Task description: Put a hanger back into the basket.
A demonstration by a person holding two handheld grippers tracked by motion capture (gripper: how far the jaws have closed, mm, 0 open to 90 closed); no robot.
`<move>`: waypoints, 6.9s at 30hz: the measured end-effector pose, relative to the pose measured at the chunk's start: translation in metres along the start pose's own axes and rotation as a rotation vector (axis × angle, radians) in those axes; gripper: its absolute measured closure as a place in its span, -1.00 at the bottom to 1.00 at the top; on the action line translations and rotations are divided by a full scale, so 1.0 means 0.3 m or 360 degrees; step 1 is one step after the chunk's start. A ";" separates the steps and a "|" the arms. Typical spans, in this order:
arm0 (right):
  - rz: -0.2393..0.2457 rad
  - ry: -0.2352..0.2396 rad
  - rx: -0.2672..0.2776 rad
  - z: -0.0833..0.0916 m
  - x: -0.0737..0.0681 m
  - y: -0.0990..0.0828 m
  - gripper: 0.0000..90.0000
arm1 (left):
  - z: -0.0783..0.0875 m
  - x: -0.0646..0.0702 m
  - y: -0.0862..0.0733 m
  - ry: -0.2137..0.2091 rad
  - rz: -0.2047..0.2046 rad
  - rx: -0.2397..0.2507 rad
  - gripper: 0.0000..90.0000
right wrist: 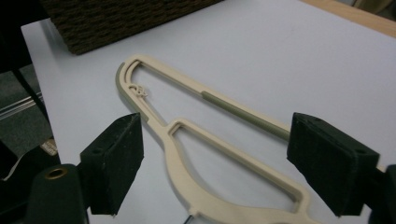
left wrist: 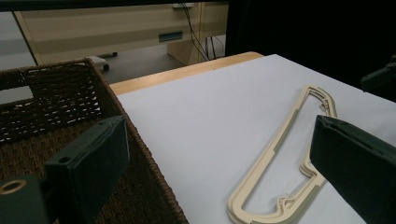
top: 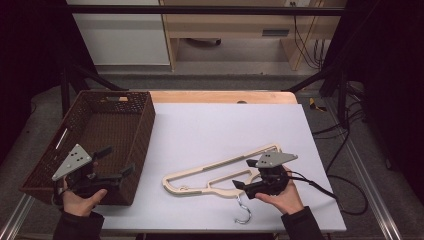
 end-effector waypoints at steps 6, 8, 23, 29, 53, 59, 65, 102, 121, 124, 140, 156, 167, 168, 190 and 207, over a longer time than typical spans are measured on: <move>-0.0022 0.0076 -0.0097 -0.054 -0.028 -0.031 -0.33 | 0.003 0.000 0.004 0.0000 -0.0001 0.0002 -0.90; -0.0019 0.0098 -0.0142 -0.072 -0.035 -0.047 -0.28 | 0.003 0.001 0.005 0.0001 -0.0005 0.0001 -0.90; 0.0017 0.0222 -0.0423 -0.214 -0.076 -0.144 0.10 | -0.010 0.015 -0.006 -0.0016 -0.0019 -0.0024 -0.90; 0.0054 0.0256 -0.0549 -0.238 -0.076 -0.189 0.21 | -0.021 0.030 -0.012 -0.0032 -0.0028 -0.0038 -0.90; 0.0115 0.0376 -0.0568 -0.236 -0.056 -0.177 0.63 | -0.051 0.088 -0.026 -0.0104 -0.0072 -0.0087 -0.88; 0.0093 0.0402 -0.0551 -0.230 -0.049 -0.159 0.63 | -0.079 0.141 -0.036 -0.0170 -0.0121 -0.0129 -0.87; 0.0071 0.0419 -0.0542 -0.223 -0.047 -0.148 0.64 | -0.149 0.229 -0.074 -0.0288 -0.0210 -0.0244 -0.85; -0.0022 0.0448 -0.0521 -0.207 -0.039 -0.114 0.64 | -0.493 0.439 -0.343 -0.0622 -0.0887 -0.0875 -0.06; -0.0049 0.0451 -0.0494 -0.197 -0.038 -0.099 0.64 | -0.515 0.488 -0.368 -0.0597 -0.1255 -0.0867 0.67; -0.0047 0.0453 -0.0485 -0.192 -0.036 -0.095 0.64 | -0.513 0.492 -0.364 -0.0593 -0.1280 -0.0843 0.70; -0.0006 0.0338 -0.0261 -0.137 0.000 -0.025 0.39 | -0.495 0.516 -0.342 -0.0573 -0.1443 -0.0726 0.86; -0.0209 -0.0152 0.0288 0.045 0.194 0.065 -0.27 | -0.494 0.514 -0.277 -0.0515 -0.1399 -0.0554 0.90; -0.0241 -0.0305 0.0438 0.145 0.256 0.070 -0.52 | -0.471 0.477 -0.187 -0.0439 -0.1134 -0.0428 0.90; -0.0242 -0.0308 0.0444 0.151 0.257 0.071 -0.53 | -0.468 0.472 -0.180 -0.0436 -0.1117 -0.0430 0.90; -0.0221 -0.0265 0.0381 0.174 0.223 0.052 -0.60 | -0.332 0.402 0.044 -0.0375 -0.0589 -0.0219 0.90; -0.0151 -0.0318 0.0314 0.172 0.187 0.012 -0.87 | -0.246 0.237 0.220 -0.0352 -0.0447 -0.0157 0.90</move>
Point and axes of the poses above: each handheld gripper's, and its own axes: z roughly backward along the jaws, y roughly out of its top, x roughly to its right, the point moved 6 cm from there along -z, roughly forward along the jaws, and after that the axes turned 11 degrees about x, right-handed, at the moved point
